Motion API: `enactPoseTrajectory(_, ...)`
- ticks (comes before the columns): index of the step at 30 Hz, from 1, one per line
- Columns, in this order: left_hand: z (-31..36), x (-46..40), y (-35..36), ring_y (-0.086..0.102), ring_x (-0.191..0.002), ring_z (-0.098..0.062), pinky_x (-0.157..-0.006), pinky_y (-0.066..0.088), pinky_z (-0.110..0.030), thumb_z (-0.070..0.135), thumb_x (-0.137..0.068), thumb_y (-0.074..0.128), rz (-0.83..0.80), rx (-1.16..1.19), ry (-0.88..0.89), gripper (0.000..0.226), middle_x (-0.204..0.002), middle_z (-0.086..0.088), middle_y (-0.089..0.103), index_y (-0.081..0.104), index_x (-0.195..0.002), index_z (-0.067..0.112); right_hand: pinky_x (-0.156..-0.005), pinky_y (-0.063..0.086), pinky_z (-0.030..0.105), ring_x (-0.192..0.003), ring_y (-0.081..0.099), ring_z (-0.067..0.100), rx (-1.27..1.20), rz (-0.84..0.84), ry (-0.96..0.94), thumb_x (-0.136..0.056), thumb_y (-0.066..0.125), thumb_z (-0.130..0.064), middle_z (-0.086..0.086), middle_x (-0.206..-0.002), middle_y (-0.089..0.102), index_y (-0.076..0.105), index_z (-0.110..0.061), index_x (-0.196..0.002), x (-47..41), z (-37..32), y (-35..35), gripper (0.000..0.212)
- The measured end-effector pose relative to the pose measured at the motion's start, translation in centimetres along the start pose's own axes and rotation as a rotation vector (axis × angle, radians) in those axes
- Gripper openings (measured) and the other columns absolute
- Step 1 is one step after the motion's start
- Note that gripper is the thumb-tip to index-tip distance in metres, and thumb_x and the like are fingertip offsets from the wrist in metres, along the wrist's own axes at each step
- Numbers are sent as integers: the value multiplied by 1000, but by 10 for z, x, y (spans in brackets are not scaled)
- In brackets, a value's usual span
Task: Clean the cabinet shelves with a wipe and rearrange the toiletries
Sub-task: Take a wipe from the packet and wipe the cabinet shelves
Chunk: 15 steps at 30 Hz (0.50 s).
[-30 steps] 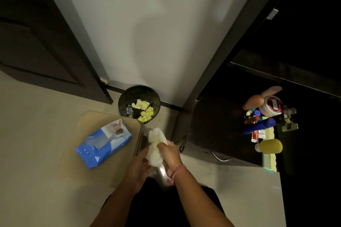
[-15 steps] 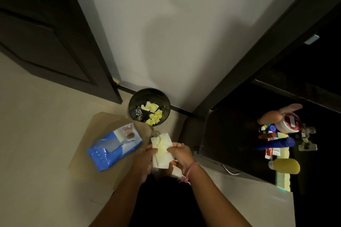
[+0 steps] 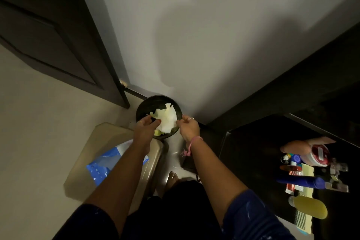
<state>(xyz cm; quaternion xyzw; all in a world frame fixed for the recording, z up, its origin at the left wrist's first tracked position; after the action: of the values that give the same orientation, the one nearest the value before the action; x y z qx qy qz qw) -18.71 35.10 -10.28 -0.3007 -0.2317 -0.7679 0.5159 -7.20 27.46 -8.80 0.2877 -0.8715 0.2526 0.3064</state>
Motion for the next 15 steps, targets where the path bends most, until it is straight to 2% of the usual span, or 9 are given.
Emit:
enactPoseTrajectory(1,3,-2,-1,55,-113,-24,-95,46,-36,13,-85,64,30,-35,19,55,-134,-14,51,42,-135,9,-87,43,23,-100,58,20,37,24,-19,-87,59,-8,10,-115,63,57,-7,-122,-2,0,-2,35)
enactPoseTrajectory(4,2,-3,-14,52,-100,-19,-89,42,-37,19,-83,67,127,-78,-5,59,-134,-14,49,40,-135,8,-92,40,26,-106,55,21,77,79,16,-89,59,-15,9,-121,59,58,-8,-120,-5,15,-9,33)
enactPoseTrajectory(7,-11,0,-28,48,-119,-28,-102,39,-47,26,-84,66,139,-67,-100,58,-134,-14,49,41,-134,9,-103,43,40,-115,55,30,13,106,71,-92,51,-13,14,-125,58,60,-9,-116,3,40,-16,26)
enactPoseTrajectory(8,-15,3,-31,50,-117,-29,-102,40,-46,27,-84,65,136,-73,-121,54,-129,-14,53,46,-131,7,-103,44,43,-115,55,31,-38,111,94,-93,49,-12,16,-124,59,60,-9,-116,6,49,-19,25)
enactPoseTrajectory(11,-31,17,-32,55,-93,-22,-86,45,-35,20,-87,61,117,-30,-127,29,-105,-15,58,58,-111,4,-98,46,43,-114,56,33,-196,121,164,-95,47,-11,19,-120,60,58,-10,-117,23,71,-30,24)
enactPoseTrajectory(13,-42,29,-29,54,-89,-21,-77,45,-31,13,-91,54,73,-9,-113,31,-101,-15,58,53,-120,0,-98,46,43,-114,56,33,-266,121,195,-96,46,-10,18,-118,61,58,-9,-117,35,81,-39,24)
enactPoseTrajectory(14,-48,37,-27,55,-88,-20,-75,45,-30,11,-92,52,63,7,-115,28,-98,-13,58,52,-119,2,-98,46,43,-111,58,33,-299,125,200,-96,46,-10,18,-115,62,58,-7,-117,41,84,-43,24)
enactPoseTrajectory(15,-53,45,-25,56,-86,-18,-74,46,-30,12,-93,51,53,23,-126,18,-93,-10,59,55,-110,7,-98,46,44,-104,61,31,-326,133,198,-97,46,-11,17,-108,64,59,-5,-118,46,88,-48,26)
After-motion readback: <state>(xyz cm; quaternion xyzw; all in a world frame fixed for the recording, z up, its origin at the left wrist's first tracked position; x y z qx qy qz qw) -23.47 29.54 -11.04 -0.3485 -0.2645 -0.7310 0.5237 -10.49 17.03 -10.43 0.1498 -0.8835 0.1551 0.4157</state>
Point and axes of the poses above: each hand's wrist, its own x-axis away from the middle knuckle, its own y-axis out of the palm, z = x × y, the point moved 1 cm from there along -x, towards the middle knuckle
